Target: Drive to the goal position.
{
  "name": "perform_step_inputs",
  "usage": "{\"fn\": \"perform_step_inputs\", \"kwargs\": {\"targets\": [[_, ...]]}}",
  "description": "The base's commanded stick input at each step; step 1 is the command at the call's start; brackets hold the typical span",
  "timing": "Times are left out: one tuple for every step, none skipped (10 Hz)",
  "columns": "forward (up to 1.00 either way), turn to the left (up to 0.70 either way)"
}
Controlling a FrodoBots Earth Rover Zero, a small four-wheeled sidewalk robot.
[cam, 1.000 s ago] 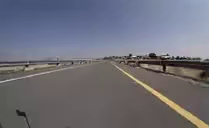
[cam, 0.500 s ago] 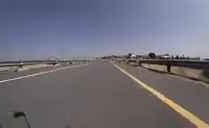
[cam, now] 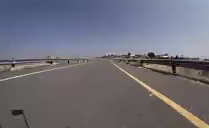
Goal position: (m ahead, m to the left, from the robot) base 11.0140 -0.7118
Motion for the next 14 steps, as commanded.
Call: {"fn": "perform_step_inputs", "kwargs": {"targets": [[1.00, 0.00], [1.00, 0.00], [1.00, 0.00], [1.00, 0.00], [1.00, 0.00], [1.00, 0.00], [1.00, 0.00], [1.00, 0.00], [1.00, 0.00], [1.00, 0.00], [1.00, 0.00], [1.00, 0.00], [1.00, 0.00], [1.00, 0.00]]}}
